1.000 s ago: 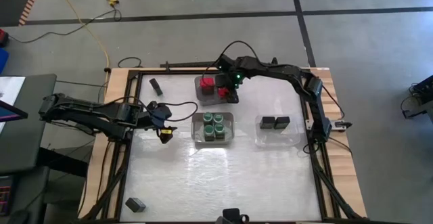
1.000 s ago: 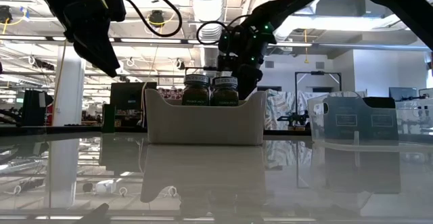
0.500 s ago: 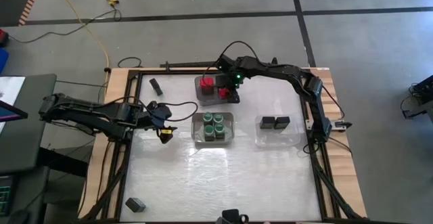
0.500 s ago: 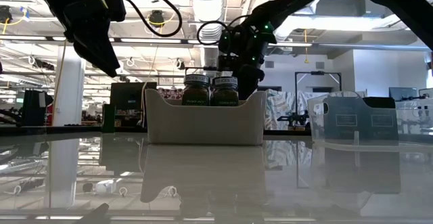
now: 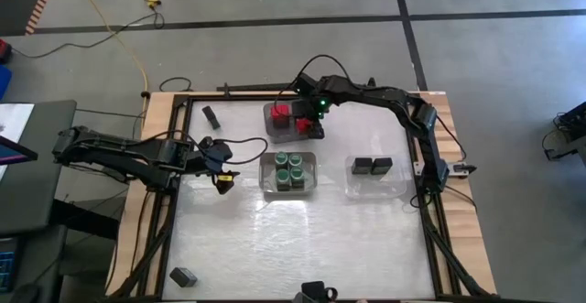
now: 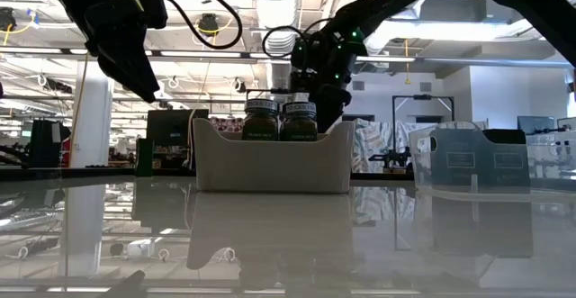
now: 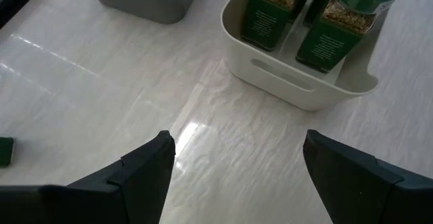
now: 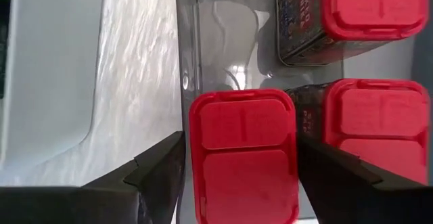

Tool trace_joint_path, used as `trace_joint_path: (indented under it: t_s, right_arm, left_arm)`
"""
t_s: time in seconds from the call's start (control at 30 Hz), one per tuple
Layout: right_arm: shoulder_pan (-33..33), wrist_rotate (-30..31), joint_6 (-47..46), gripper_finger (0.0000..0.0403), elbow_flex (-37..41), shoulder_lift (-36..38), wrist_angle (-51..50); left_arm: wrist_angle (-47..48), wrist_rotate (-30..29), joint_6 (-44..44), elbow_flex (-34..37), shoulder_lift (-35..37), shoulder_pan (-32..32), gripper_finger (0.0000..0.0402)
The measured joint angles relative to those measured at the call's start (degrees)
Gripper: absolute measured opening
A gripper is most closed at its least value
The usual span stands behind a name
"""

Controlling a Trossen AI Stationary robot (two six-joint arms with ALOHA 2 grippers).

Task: Sort spices by type
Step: Put the red spice can into the black bin, then put the black spice can into the transparent bin

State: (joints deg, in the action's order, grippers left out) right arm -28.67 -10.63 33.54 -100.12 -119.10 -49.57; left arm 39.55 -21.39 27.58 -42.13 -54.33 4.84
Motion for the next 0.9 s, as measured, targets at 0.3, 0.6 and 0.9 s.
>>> trace_joint_path:
  t_s: [0.3, 0.6, 0.9]
  right_arm:
    - [0.0, 0.0, -1.65, 0.0296, -9.46, 0.23, -8.27]
    - [0.24, -0.02, -17.82, 0.0296, -16.78, 1.46, -13.33]
    - [5.41, 3.39, -31.44, 0.0292, -16.81, 8.77, -19.55]
  left_arm:
    - [-0.02, 0.0, -0.12, 0.0, 0.0, 0.0, 0.0313]
    - [-0.02, 0.0, 0.47, 0.0, 0.0, 0.0, 0.0313]
    - [-0.11, 0.31, 1.04, 0.0, 0.0, 0.0, 0.0313]
